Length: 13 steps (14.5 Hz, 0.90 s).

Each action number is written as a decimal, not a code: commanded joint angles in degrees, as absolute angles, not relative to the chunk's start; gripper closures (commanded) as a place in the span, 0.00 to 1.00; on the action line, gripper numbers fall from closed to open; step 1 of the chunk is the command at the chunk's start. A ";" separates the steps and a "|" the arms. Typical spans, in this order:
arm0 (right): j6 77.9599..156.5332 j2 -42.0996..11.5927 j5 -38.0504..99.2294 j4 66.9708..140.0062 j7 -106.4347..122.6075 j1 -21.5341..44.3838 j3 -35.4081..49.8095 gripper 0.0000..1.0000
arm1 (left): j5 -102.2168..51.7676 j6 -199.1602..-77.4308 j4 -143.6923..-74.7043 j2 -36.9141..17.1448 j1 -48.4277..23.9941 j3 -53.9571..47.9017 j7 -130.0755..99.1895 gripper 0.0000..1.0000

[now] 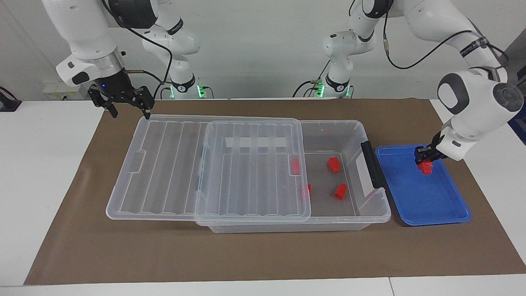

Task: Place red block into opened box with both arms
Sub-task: 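Lift the red block and carry it into the open box with the left gripper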

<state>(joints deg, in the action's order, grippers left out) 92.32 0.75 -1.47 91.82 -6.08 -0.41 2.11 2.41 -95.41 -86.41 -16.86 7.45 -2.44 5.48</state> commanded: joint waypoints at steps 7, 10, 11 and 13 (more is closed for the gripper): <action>92.02 1.85 -1.49 92.99 -6.86 -0.79 2.11 0.00 | -3.43 -88.30 -75.94 -16.35 -12.44 -2.37 -40.71 0.66; 92.46 1.76 -1.49 92.99 -6.59 -0.97 1.76 0.00 | -2.99 -96.47 -81.09 -13.81 -17.65 -2.11 -49.56 0.66; 92.72 1.67 -1.49 93.08 -6.59 -0.97 1.67 0.01 | -2.90 -100.94 -85.73 -11.88 -18.01 -2.20 -49.83 0.67; 93.33 1.32 -1.49 93.25 -6.07 -2.89 1.67 0.01 | -2.81 -108.60 -94.01 -9.50 -18.02 -2.11 -49.83 0.72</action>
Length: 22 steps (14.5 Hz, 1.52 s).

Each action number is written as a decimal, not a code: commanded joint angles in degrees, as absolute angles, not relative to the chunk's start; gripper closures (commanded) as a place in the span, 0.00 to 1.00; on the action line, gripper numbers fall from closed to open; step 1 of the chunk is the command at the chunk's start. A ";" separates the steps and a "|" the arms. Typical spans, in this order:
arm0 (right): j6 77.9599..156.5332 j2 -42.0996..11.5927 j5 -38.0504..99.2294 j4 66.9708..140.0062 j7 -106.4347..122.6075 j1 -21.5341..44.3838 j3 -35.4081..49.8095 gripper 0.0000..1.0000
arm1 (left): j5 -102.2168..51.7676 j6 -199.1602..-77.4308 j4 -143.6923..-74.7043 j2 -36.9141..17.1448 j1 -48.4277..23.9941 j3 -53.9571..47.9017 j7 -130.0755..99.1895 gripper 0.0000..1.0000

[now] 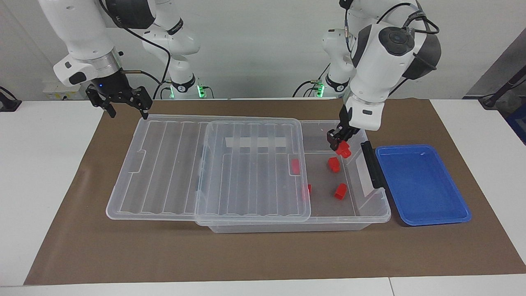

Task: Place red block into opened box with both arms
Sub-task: 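Lift the red block and carry it into the open box with the left gripper, then lower the red block into the box and open the left gripper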

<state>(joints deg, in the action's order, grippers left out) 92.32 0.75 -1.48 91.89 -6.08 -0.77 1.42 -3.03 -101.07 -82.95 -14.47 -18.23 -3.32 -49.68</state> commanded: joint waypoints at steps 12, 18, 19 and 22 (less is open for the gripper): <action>109.42 -2.37 -1.67 101.07 3.69 -11.42 1.67 0.15 | 3.52 -132.70 -113.46 -11.51 -19.25 -1.85 -49.83 0.84; 116.53 -4.91 -1.84 104.68 3.78 -12.22 1.58 0.19 | 3.60 -138.93 -120.31 -12.30 -23.20 -1.85 -50.01 0.83; 117.50 -5.27 -2.02 104.76 3.78 -12.30 1.58 0.19 | 3.69 -140.00 -120.50 -13.26 -23.55 -1.85 -50.01 0.83; 119.53 -6.33 -2.20 105.47 4.57 -12.57 1.58 0.19 | 3.69 -140.71 -120.59 -14.32 -23.64 -1.85 -49.83 0.83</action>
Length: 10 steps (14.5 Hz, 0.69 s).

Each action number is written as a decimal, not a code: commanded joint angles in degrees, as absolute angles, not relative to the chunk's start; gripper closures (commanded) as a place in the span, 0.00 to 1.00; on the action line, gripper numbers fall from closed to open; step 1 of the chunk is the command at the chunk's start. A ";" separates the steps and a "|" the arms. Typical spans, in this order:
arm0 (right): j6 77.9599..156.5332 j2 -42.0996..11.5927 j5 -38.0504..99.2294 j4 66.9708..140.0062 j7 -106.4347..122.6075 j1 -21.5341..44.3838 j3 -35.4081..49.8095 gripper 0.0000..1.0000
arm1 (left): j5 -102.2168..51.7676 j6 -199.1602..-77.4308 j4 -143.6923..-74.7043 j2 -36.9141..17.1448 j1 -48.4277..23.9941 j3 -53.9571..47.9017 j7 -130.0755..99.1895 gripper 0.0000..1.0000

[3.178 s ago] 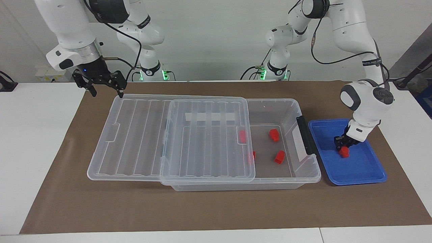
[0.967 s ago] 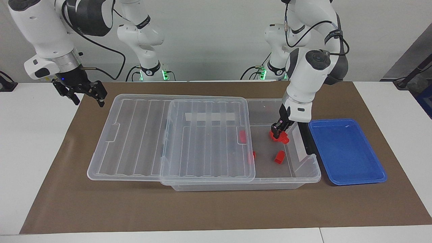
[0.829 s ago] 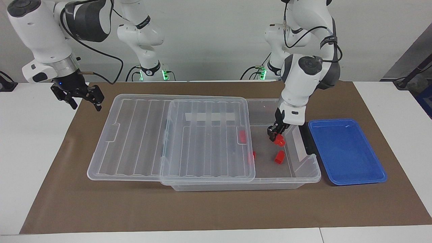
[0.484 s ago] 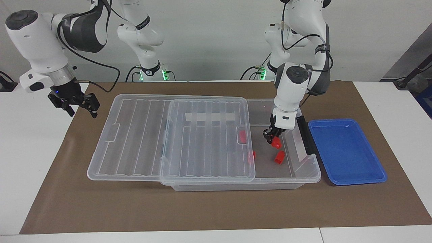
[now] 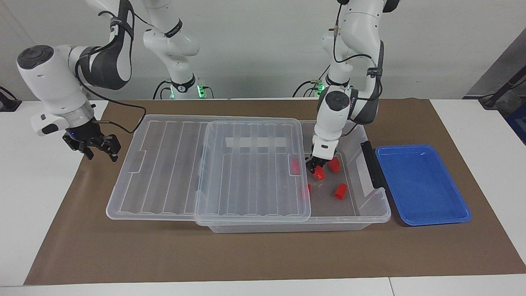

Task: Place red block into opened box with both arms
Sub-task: 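Lower the red block into the box and open the left gripper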

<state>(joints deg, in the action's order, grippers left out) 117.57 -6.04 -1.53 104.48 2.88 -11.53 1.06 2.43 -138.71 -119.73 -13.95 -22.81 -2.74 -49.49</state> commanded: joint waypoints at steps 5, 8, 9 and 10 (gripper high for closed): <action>120.94 -7.99 -2.29 105.38 4.66 -12.92 1.58 0.19 | 4.57 -141.68 -120.85 -15.12 -23.55 -1.84 -49.57 0.82; 120.94 -8.09 -2.29 105.38 4.48 -12.83 1.67 0.19 | 4.57 -141.68 -120.85 -15.38 -23.47 -1.76 -49.39 0.51; 120.85 -8.09 -2.29 105.21 4.48 -12.75 1.67 0.20 | 4.83 -141.68 -120.85 -15.38 -23.38 -1.76 -49.31 0.20; 120.85 -8.09 -2.29 105.03 4.48 -12.66 1.67 0.20 | 5.70 -141.68 -120.85 -15.38 -23.20 -1.84 -49.31 0.07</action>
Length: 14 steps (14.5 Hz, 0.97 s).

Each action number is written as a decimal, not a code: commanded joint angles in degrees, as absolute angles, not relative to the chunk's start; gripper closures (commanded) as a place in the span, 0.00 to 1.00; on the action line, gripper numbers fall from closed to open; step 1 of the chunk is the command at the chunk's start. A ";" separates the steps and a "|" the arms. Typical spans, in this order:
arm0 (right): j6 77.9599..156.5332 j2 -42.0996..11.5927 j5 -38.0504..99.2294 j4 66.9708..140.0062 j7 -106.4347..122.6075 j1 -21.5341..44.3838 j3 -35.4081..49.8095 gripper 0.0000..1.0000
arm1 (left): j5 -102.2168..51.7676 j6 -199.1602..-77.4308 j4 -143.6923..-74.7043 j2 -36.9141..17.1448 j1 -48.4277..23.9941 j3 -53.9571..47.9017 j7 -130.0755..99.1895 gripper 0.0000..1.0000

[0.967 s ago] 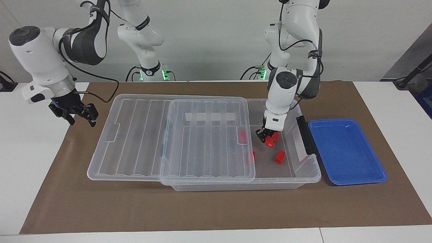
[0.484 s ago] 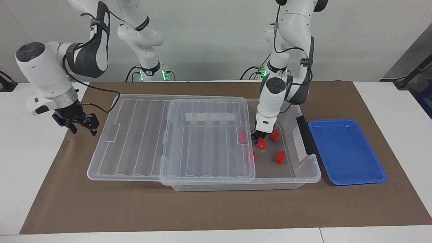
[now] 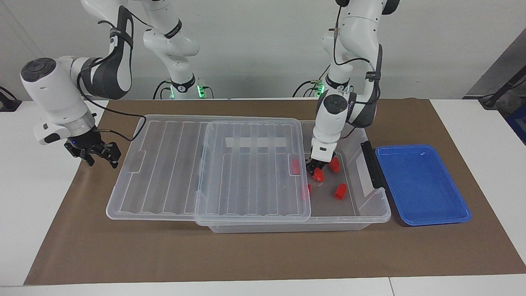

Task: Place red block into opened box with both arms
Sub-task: 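Lower the red block into the box and open the left gripper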

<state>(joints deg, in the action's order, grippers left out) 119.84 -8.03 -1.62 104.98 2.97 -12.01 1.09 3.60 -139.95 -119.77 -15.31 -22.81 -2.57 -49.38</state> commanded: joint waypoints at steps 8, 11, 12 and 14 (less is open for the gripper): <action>120.85 -8.09 -2.29 104.94 4.04 -12.04 1.76 0.20 | 5.98 -132.13 -114.89 -14.59 -23.03 -1.85 -49.04 0.00; 120.85 -8.09 -2.29 105.03 3.87 -11.87 1.84 0.21 | 5.98 -117.56 -105.15 -13.89 -22.59 -1.50 -47.99 0.01; 120.85 -8.09 -2.29 105.03 3.87 -11.87 1.93 0.22 | 5.89 -113.51 -101.90 -13.89 -21.54 -1.58 -47.73 0.02; 120.85 -8.09 -2.29 105.03 3.52 -11.87 2.11 0.22 | 5.28 -105.86 -96.09 -13.36 -19.43 -1.67 -44.58 0.04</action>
